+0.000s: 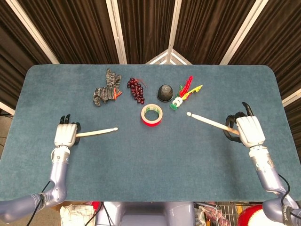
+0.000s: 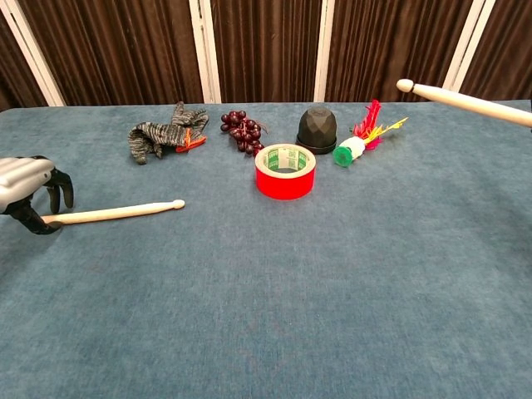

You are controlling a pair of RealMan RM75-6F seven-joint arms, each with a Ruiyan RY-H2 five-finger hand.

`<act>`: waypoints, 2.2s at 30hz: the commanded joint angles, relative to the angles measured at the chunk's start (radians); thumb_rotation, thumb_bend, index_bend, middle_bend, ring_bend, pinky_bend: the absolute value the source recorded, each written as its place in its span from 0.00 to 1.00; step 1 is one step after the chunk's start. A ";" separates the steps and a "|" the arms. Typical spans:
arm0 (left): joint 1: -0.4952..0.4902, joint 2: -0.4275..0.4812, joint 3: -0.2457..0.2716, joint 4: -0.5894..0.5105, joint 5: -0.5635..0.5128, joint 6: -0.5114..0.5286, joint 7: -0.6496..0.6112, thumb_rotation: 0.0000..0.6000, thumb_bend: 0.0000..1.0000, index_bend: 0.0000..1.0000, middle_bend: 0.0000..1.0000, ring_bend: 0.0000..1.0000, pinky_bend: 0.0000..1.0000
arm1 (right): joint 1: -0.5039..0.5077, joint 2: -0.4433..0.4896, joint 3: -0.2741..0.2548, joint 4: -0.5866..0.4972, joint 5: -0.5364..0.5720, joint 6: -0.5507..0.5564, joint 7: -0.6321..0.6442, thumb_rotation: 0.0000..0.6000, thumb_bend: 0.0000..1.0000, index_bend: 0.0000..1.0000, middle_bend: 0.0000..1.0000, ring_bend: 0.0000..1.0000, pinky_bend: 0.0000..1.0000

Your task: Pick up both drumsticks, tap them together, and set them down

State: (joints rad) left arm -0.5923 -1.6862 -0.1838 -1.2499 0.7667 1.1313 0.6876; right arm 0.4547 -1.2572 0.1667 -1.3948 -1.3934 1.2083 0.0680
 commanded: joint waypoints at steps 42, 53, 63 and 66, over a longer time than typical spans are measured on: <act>-0.014 -0.052 -0.004 0.009 -0.005 0.043 0.109 1.00 0.51 0.53 0.54 0.05 0.00 | -0.007 -0.017 -0.003 0.022 -0.005 0.009 -0.005 1.00 0.46 0.77 0.63 0.41 0.02; -0.011 -0.077 -0.008 0.037 -0.014 0.076 0.149 1.00 0.56 0.56 0.57 0.07 0.00 | -0.001 -0.014 0.001 0.031 0.000 -0.002 -0.008 1.00 0.46 0.77 0.63 0.41 0.02; -0.008 -0.092 -0.014 0.054 -0.008 0.102 0.171 1.00 0.58 0.57 0.58 0.08 0.00 | -0.002 -0.010 0.003 0.025 0.000 0.000 -0.015 1.00 0.46 0.77 0.63 0.41 0.02; -0.004 -0.091 -0.016 0.057 0.008 0.108 0.156 1.00 0.58 0.58 0.58 0.08 0.00 | -0.002 -0.010 0.005 0.024 0.003 -0.001 -0.017 1.00 0.46 0.77 0.63 0.41 0.02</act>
State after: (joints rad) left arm -0.5983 -1.7778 -0.1991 -1.1940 0.7709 1.2373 0.8472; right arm 0.4527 -1.2669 0.1710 -1.3708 -1.3910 1.2075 0.0517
